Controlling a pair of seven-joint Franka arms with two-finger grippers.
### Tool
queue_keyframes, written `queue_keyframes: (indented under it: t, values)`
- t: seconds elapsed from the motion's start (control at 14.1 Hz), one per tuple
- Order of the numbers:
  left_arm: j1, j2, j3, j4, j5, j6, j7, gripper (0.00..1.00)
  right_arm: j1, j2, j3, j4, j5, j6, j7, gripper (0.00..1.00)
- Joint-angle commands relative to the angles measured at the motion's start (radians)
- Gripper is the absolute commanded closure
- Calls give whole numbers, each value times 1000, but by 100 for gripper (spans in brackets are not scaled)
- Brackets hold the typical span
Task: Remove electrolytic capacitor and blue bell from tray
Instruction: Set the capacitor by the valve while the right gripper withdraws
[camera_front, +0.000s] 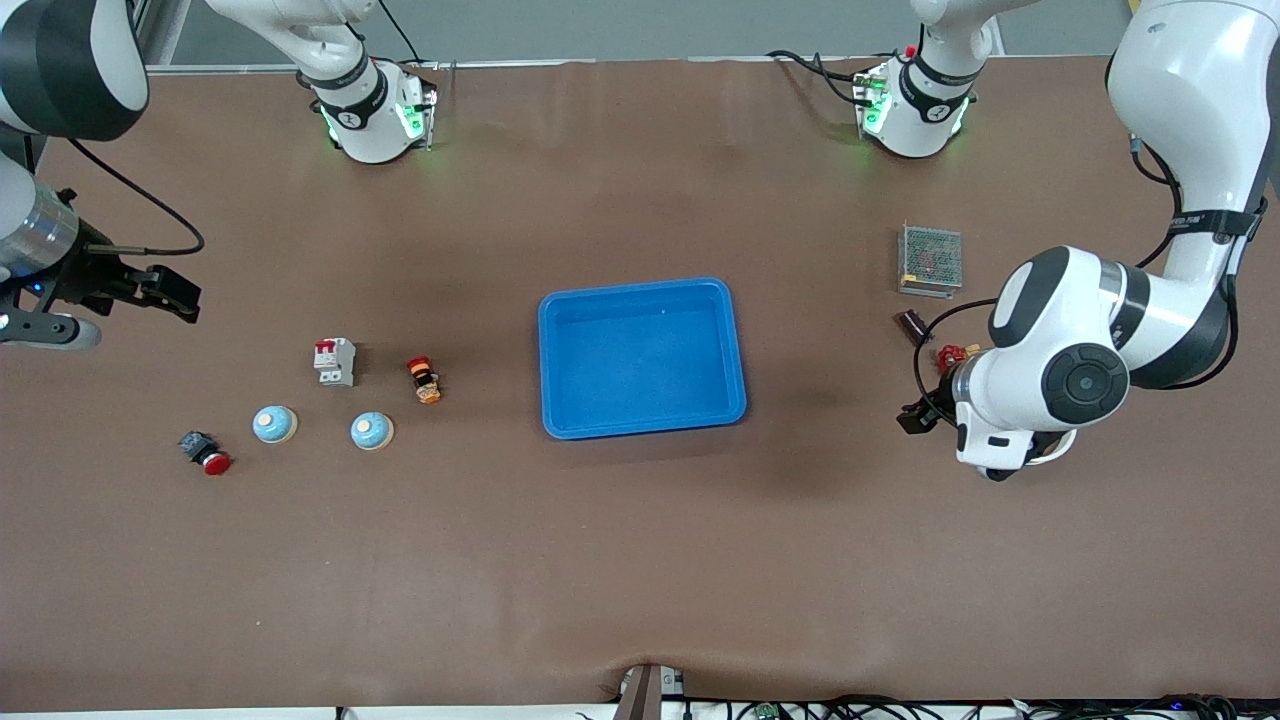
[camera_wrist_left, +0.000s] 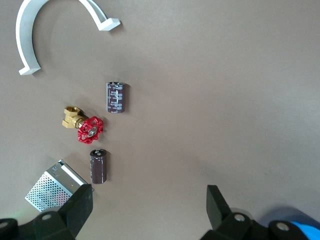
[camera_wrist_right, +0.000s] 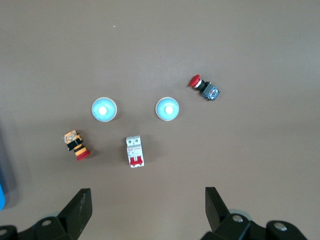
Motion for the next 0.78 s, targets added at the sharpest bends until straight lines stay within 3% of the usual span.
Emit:
queue_keyframes:
  t: [0.0,0.21,0.5,0.71]
  values:
    - [2,-55,-6,-1,-10,-26,25,0,4,-12,-8,83,14,-100,-11,0]
    - [3,-63,-27,0,-10,-28,25,0,4,-22,-2,134,17,-139,-13,0]
    - [0,-71,-41,28,-13,-63,23,0,-2,-20,-7,209,86,-166,-13,0]
    - [0,-72,-61,34,-15,-75,16,0,-2,-20,-5,212,88,-171,-13,0]
